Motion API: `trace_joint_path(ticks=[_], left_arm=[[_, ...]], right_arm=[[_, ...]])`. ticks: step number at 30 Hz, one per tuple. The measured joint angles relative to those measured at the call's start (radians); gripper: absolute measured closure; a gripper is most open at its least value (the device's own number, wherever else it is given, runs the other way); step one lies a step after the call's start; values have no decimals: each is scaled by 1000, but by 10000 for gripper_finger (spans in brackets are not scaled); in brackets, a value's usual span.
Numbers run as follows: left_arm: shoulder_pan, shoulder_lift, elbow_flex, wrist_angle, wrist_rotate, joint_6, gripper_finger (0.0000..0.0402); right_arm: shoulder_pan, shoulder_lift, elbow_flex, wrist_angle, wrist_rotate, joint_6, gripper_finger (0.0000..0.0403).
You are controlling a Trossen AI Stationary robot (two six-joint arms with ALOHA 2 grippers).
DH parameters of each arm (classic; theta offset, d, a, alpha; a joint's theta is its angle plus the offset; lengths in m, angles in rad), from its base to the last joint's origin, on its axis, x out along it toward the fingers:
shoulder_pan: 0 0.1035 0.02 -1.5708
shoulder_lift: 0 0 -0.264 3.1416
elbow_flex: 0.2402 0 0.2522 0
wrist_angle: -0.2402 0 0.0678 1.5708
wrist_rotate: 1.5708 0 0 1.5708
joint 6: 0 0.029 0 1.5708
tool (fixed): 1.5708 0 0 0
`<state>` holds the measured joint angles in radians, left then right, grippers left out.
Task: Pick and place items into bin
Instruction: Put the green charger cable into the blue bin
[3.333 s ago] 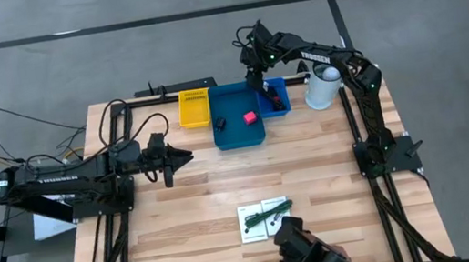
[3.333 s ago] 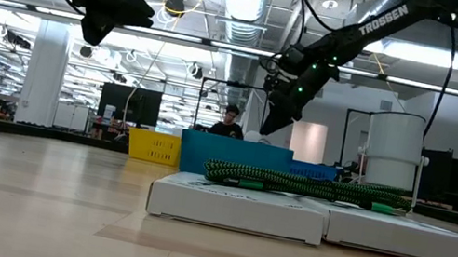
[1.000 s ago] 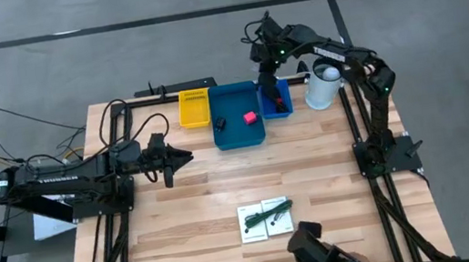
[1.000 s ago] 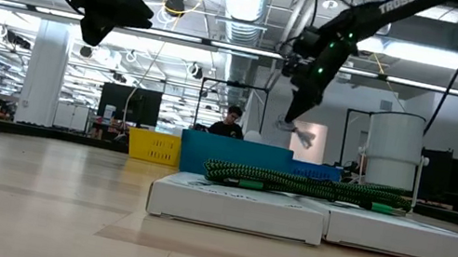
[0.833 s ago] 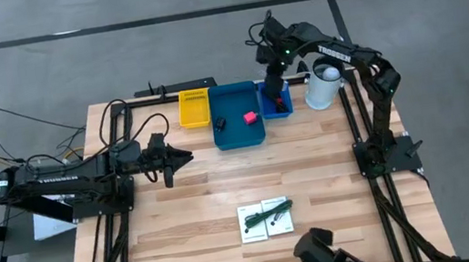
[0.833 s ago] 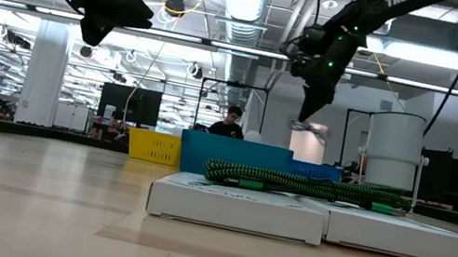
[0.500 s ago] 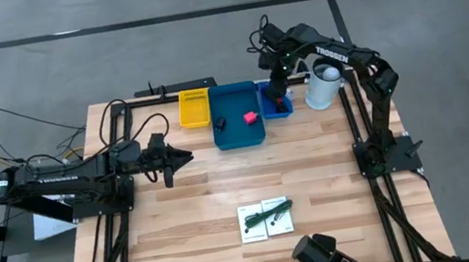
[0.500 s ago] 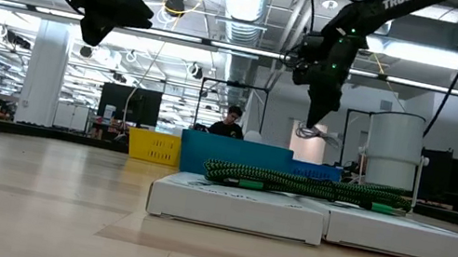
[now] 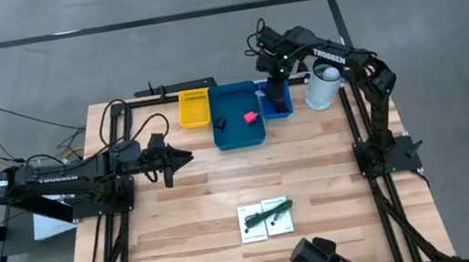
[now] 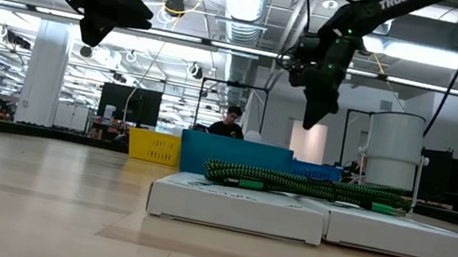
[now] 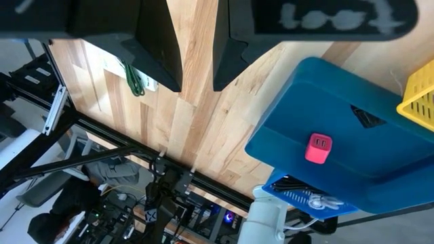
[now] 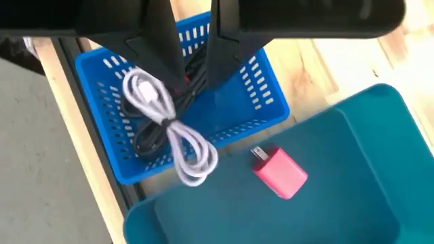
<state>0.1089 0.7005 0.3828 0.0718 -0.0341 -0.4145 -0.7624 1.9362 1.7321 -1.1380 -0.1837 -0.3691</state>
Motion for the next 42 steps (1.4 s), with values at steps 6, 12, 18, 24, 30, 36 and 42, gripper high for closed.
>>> trace_joint_path(ticks=[6, 12, 18, 24, 30, 36, 42], left_arm=[[0, 0, 0, 0, 0, 0, 331], [0, 0, 0, 0, 0, -19, 331], [0, 0, 0, 0, 0, -19, 331], [0, 0, 0, 0, 0, -19, 331], [0, 0, 0, 0, 0, -19, 331], [0, 0, 0, -6, 0, -19, 331], [0, 0, 0, -10, 0, -20, 331]], right_arm=[[1, 0, 0, -39, 2, -4, 343], [31, 0, 0, -165, 2, 13, 342], [166, 0, 0, -242, -3, 74, 342], [386, 0, 0, -245, -2, 103, 333], [612, 0, 0, -151, -1, 163, 306], [797, 0, 0, -29, 22, 271, 262], [946, 0, -57, 28, 123, 336, 210]])
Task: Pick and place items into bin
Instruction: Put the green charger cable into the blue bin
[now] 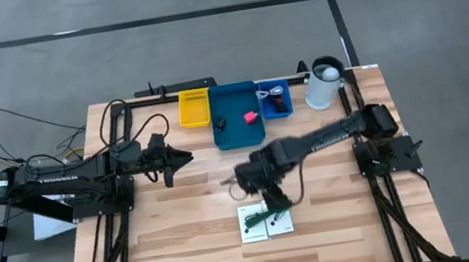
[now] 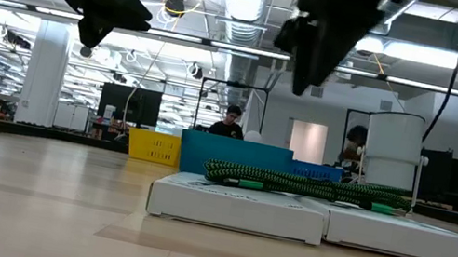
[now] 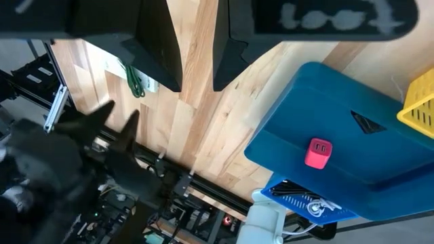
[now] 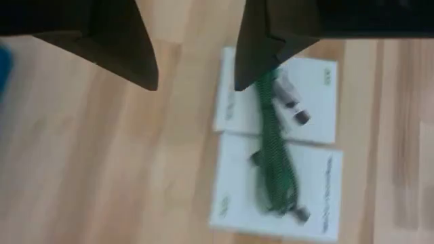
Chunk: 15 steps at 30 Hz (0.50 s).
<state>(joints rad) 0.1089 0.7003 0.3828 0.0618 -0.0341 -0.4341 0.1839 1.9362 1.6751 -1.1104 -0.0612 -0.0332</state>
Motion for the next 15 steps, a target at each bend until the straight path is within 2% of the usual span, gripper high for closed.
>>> trace_joint_path(ticks=[6, 15], left_arm=[[0, 0, 0, 2, 0, -26, 331], [0, 0, 0, 4, 0, -46, 331]], right_arm=[[51, 0, -83, 61, 0, 85, 177], [58, 37, -99, 137, -82, 49, 180]])
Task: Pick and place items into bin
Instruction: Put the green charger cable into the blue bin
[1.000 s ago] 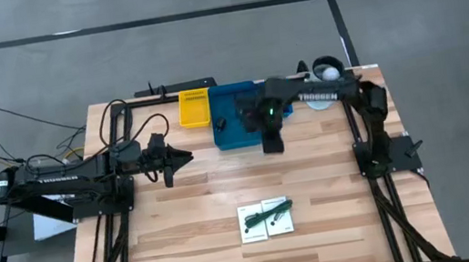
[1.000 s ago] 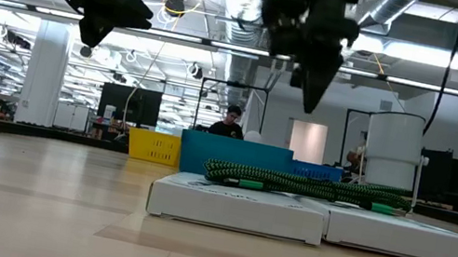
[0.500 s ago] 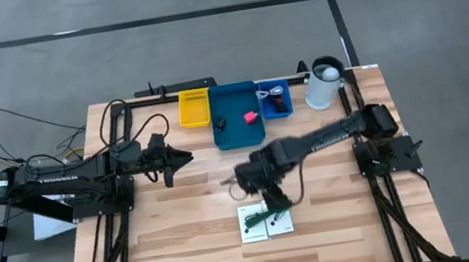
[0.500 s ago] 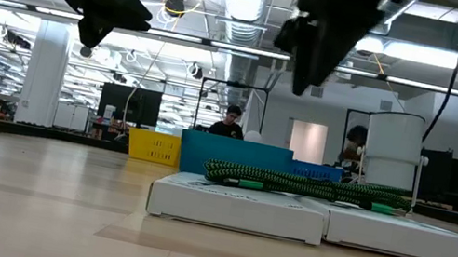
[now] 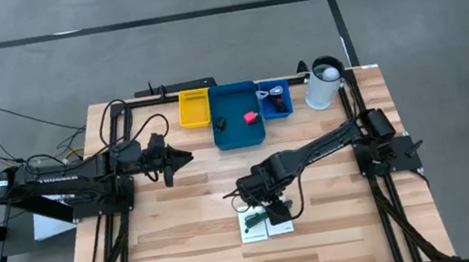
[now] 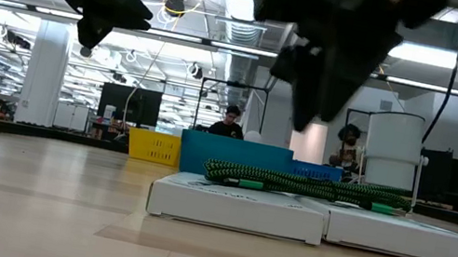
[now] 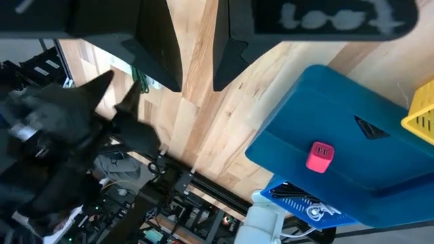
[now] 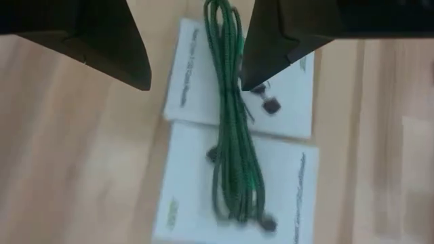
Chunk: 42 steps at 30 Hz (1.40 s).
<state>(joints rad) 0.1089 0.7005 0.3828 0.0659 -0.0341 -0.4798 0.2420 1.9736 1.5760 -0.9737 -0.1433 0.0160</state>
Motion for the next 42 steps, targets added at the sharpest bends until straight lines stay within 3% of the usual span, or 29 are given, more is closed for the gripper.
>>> trace_joint_path(ticks=[6, 9, 25, 35, 42], left_arm=[[0, 0, 0, 2, 0, -20, 331], [-1, 0, 0, -5, 1, -23, 331], [-1, 0, 0, -33, -3, -45, 331], [-1, 0, 0, -34, -5, -45, 331], [-1, 0, 0, -34, -5, -45, 331]], right_arm=[[9, 50, -5, 14, -99, -6, 185], [21, 41, -9, 82, -89, -8, 186], [11, 44, -28, 93, -84, -34, 187], [56, 44, -28, 93, 67, 15, 187], [92, 44, -28, 107, 95, 93, 187]])
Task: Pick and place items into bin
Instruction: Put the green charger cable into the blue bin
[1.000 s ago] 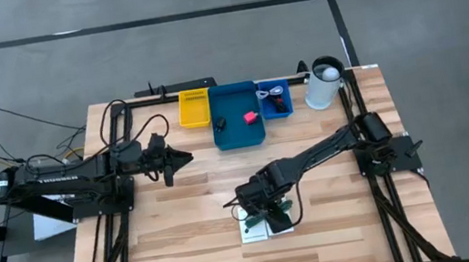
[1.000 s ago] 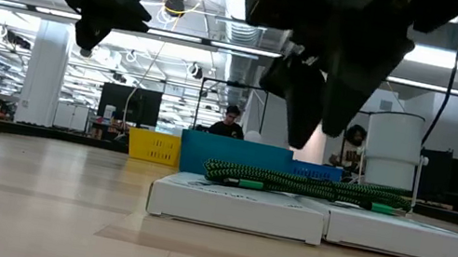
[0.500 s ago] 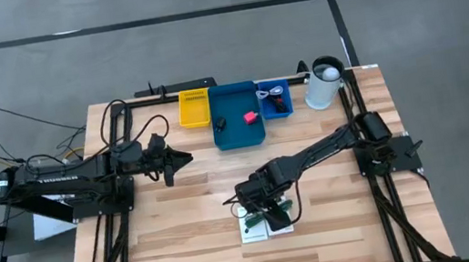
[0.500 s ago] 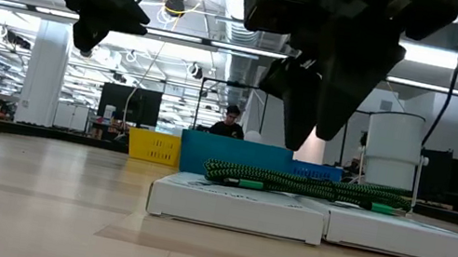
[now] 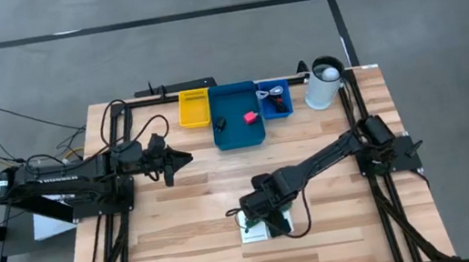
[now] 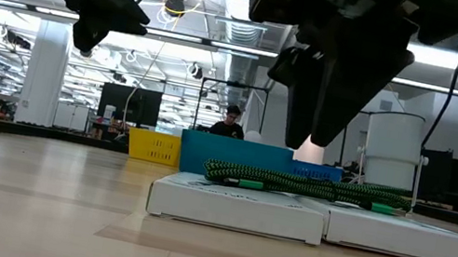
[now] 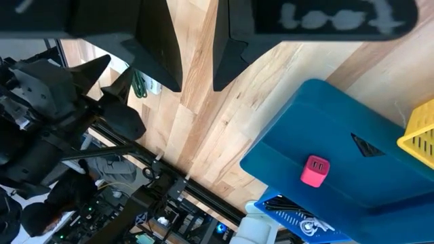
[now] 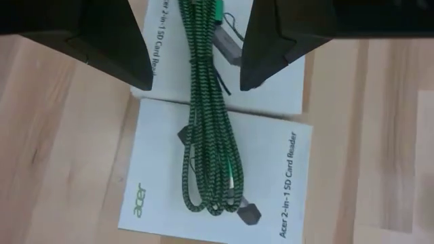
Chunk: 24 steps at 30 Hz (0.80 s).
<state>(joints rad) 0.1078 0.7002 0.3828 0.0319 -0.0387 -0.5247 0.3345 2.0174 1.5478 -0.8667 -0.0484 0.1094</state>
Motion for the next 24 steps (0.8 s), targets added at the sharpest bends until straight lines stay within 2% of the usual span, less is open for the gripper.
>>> trace_joint_path(ticks=[12, 24], left_arm=[[0, 0, 0, 0, 0, 0, 331], [0, 0, 0, 0, 0, 0, 331]], right_arm=[[30, 0, -1, 71, 32, 39, 187], [30, 0, -109, 130, 32, 86, 187]])
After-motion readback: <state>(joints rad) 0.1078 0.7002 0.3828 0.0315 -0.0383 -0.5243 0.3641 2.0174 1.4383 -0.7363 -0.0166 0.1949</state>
